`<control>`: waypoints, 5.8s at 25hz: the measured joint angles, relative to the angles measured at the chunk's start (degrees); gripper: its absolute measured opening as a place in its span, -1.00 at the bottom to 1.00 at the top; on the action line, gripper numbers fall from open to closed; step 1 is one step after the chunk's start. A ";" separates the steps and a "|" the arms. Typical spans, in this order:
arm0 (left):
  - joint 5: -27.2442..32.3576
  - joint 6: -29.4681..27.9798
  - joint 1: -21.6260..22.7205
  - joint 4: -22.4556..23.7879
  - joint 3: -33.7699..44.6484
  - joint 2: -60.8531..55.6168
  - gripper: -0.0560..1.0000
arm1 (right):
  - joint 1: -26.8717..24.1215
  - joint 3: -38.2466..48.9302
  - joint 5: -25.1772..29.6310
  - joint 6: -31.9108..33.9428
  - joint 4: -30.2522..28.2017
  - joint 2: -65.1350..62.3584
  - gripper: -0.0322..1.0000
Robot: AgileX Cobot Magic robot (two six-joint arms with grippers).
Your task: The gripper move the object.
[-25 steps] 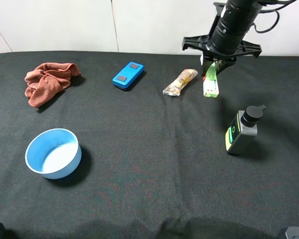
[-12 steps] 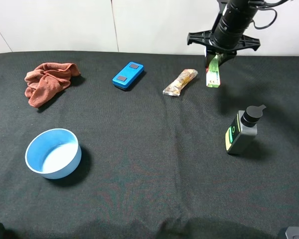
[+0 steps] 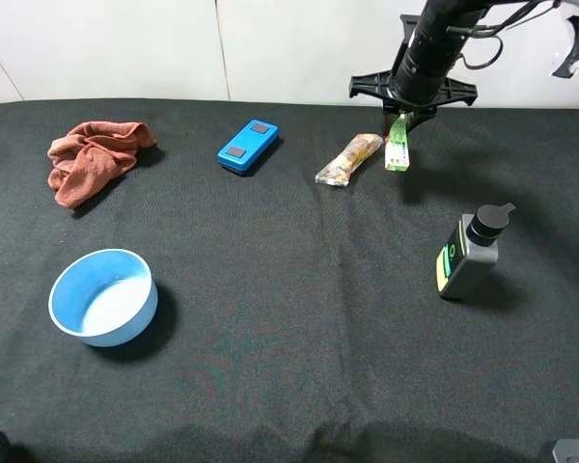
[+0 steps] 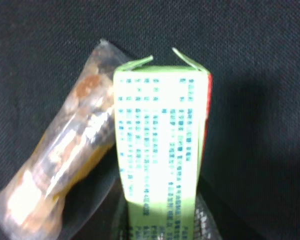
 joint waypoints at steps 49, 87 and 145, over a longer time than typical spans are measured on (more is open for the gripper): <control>0.00 0.00 0.00 0.00 0.00 0.00 0.99 | -2.85 -0.47 -7.21 4.26 -6.97 7.23 0.39; 0.00 0.00 0.00 0.00 0.00 0.00 0.99 | -2.85 -0.65 8.05 -4.50 -1.86 -3.87 0.41; 0.00 0.00 0.00 0.00 0.00 0.00 0.99 | -2.85 32.53 23.35 -13.74 5.18 -73.79 0.41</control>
